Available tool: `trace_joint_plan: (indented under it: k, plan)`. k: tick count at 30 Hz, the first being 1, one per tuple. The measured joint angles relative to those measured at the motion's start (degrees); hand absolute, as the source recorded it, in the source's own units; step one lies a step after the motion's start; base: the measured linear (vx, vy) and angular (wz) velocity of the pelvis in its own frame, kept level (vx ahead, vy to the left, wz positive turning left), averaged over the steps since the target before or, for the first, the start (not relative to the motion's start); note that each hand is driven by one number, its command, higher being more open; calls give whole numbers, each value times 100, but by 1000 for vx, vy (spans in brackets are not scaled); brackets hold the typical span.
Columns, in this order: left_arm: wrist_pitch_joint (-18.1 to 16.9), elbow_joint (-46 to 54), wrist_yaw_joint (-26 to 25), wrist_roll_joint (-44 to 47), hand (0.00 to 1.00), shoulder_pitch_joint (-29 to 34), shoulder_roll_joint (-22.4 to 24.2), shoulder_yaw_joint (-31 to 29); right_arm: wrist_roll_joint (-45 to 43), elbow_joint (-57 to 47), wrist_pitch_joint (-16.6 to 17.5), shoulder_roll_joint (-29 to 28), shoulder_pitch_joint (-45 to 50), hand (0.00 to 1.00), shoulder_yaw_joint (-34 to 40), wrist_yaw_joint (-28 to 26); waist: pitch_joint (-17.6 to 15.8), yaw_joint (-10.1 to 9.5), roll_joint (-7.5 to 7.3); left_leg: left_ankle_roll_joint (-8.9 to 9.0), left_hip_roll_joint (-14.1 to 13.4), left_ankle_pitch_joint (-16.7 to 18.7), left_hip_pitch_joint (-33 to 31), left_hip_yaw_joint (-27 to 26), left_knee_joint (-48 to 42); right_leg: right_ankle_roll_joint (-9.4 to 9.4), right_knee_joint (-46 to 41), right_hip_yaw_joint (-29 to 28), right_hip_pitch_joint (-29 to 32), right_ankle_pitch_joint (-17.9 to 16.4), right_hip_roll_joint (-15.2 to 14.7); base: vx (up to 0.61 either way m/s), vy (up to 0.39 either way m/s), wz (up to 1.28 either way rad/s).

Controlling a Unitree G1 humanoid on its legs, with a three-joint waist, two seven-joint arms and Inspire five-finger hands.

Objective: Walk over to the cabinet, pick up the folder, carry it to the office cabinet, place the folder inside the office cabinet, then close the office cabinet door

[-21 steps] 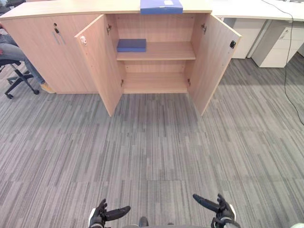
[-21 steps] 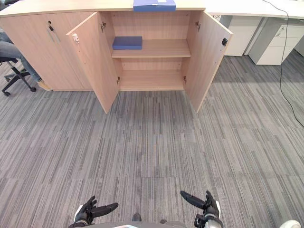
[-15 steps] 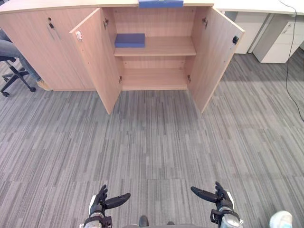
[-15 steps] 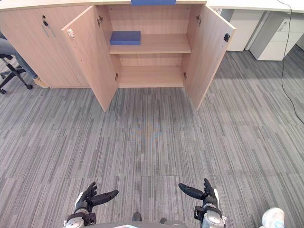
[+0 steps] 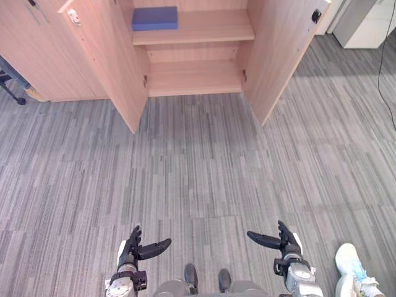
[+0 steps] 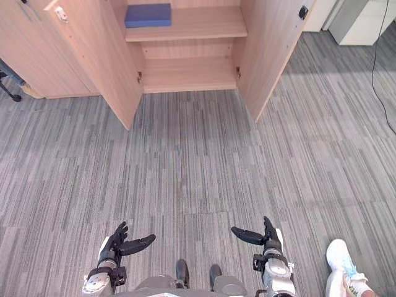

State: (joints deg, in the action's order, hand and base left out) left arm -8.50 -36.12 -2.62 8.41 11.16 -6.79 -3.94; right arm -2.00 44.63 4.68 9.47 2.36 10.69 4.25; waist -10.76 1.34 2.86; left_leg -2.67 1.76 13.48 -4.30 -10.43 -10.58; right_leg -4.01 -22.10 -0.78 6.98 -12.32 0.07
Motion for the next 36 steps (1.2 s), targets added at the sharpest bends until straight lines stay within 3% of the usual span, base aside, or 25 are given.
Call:
trace_joint_plan:
  k: [2, 3, 4, 7, 9, 11, 12, 13, 14, 15, 17, 19, 20, 22, 24, 26, 27, 28, 29, 31, 32, 33, 34, 35, 36]
  plan:
    - [1, 12, -15, 14, 100, -43, -81, 1, -6, -78, -1, -10, 69, 100, -47, 4, -108, 36, -16, -97, 51, 128, 236, 88, -2, 50, -1622, 371, 739, -270, -134, 149, 48, 7]
    - [6, -7, -27, 28, 100, -46, -125, 11, -10, -77, -16, -13, 85, 100, -77, 7, -142, 58, -20, -130, 51, 205, 316, 121, -22, 109, -1838, 458, 890, -376, -171, 224, 30, 23]
    - [14, -33, -117, 74, 100, -66, -214, 57, -11, -77, -33, -7, 100, 100, -160, 18, -263, 113, -20, -178, 38, 254, 551, 200, -12, 148, -1932, 679, 1210, -545, -235, 219, 11, 25]
    - [14, -50, -210, 126, 100, -327, -307, 105, -14, -76, -35, 10, 93, 100, -308, 46, -490, 204, 68, -141, -172, 389, 862, 490, 131, 144, -1171, 1023, 1869, -455, -206, 434, -47, 58]
    - [10, -58, -236, 173, 100, -516, -309, 108, -19, -76, -36, 27, 70, 100, -400, 48, -623, 315, 148, -95, -418, 401, 1142, 757, 423, 97, -9, 1236, 2136, 183, -191, 521, -137, 82]
    - [9, -86, -237, 171, 100, -583, -337, 144, -18, -126, -35, 26, 124, 100, -467, 50, -664, 439, 70, 269, -605, 578, 1549, 959, 591, 104, 1219, 1275, 2198, 1150, -295, 684, -217, 79]
    - [9, -175, -232, 169, 100, -575, -312, 173, -18, -218, -34, 44, 229, 100, -466, 56, -651, 457, 62, 519, -741, 718, 1756, 1010, 544, 342, 1047, 1265, 2204, 2143, -327, 553, -196, 50]
    - [8, -245, -230, 169, 100, -626, -272, 175, -18, -262, -33, 71, 188, 100, -462, 55, -670, 459, 135, 571, -849, 720, 1773, 1026, 422, 474, 696, 1346, 2295, 2127, -290, 688, -247, 36]
    - [14, -320, -204, 164, 100, -705, -254, 197, -18, -300, -28, 58, 43, 100, -433, 56, -682, 484, 174, 1091, -975, 419, 1509, 982, -254, 640, 7, 1475, 2414, 1526, -298, 685, -282, 24]
    - [13, -336, -196, 164, 100, -704, -216, 203, -19, -319, -24, 66, 42, 100, -431, 52, -687, 482, 162, 1239, -1001, 177, 1367, 931, -743, 640, -141, 1494, 2303, 1295, -295, 843, -365, 27]
    - [-6, -441, -195, 165, 100, -549, -3, 108, -19, -292, -22, 99, 40, 100, -529, 51, -754, 411, 141, 1374, -1300, -1174, 404, 795, -3672, 706, 175, 1489, 1196, 806, -84, 794, -339, 4]
    - [-32, -434, -174, 175, 100, -491, 0, 63, -68, -353, 4, 24, -2, 100, -626, 75, -803, 179, 61, 1033, -1589, -630, -473, 425, -5306, 834, 675, 1292, 361, 695, 116, 553, -187, -41]
    - [-32, -431, -174, 175, 100, -501, 3, 53, -68, -390, 17, 9, -21, 100, -650, 77, -829, 102, 5, 909, -1642, -487, -737, 220, -5464, 841, 870, 1208, 113, 684, 143, 686, -179, -56]
    - [-39, -413, -160, 179, 100, -497, 12, 43, -124, -514, 46, -44, -47, 100, -643, 81, -838, -56, -109, 675, -1731, -176, -1481, -459, -4845, 827, 1548, 970, -610, 674, 140, 631, -110, -50]
    - [-35, -424, -134, 177, 100, -481, 35, -19, -133, -390, 53, -69, -212, 100, -572, 83, -876, -186, -180, 631, -1415, -107, -1891, -706, -2978, 675, 1899, 659, -1213, 527, 11, 591, 10, -67]
    - [-29, -430, -126, 176, 100, -452, 67, -19, -135, -309, 53, -93, -247, 100, -423, 97, -890, -213, -212, 725, -980, -503, -1903, -379, -1254, 537, 2095, 527, -1601, 399, -129, 555, 106, -58]
    - [-42, -416, -126, 175, 100, -426, 97, -15, -133, -249, 56, -63, -240, 100, -379, 138, -831, -234, -137, 764, -821, -1055, -1903, -47, -183, 389, 2200, 389, -1820, 271, -137, 640, 202, -79]
    - [-30, -462, -134, 176, 100, -418, 76, -23, -133, -175, 52, -63, -225, 100, -383, 161, -782, -277, -177, 631, -748, -1684, -1872, 64, -256, 262, 2197, 277, -1951, 142, -189, 791, 283, -66]
    - [5, -499, -152, 173, 100, -452, 45, -66, -131, -77, 39, -105, -193, 100, -382, 173, -657, -244, -341, 214, -544, -1935, -1858, 115, -324, 123, 2014, 248, -1925, 50, -436, 538, 218, -30]
    - [-9, -441, -145, 166, 100, -553, 53, -59, -123, 10, 0, -101, -139, 100, -350, 171, -601, -154, -424, -1, -386, -1658, -1833, 19, -698, 87, 1025, 152, -1581, 72, -649, 755, 312, 4]
    - [1, -469, -141, 167, 100, -505, 33, -64, -116, 111, -10, -150, -57, 100, -335, 164, -581, -143, -476, -35, -273, -1200, -1358, -37, -799, -238, -329, 104, -1291, 275, -771, 725, 300, -6]
    - [5, -482, -137, 166, 100, -489, 19, -65, -106, 133, -11, -172, -17, 100, -335, 166, -584, -135, -484, -51, -234, -1023, -1097, -39, -762, -533, -1048, 98, -1122, 509, -837, 575, 210, -18]
    - [9, -509, -141, 161, 100, -473, -46, -63, -86, 224, -13, -232, 3, 100, -349, 153, -586, -113, -487, -81, -183, -765, -599, -48, -655, -583, -2415, 98, -619, 604, -955, 532, 155, -10]
    - [9, -535, -150, 157, 100, -474, -98, -61, -74, 261, -19, -256, 0, 100, -429, 144, -581, -69, -482, -98, -172, -694, -264, -51, -535, -292, -3055, 121, -263, 258, -962, 509, 124, -7]
    - [7, -550, -156, 158, 100, -475, -136, -61, -62, 269, -20, -259, 1, 100, -521, 125, -576, -29, -471, -97, -175, -684, -45, -44, -403, -187, -3193, 173, -71, 61, -923, 465, 61, 8]
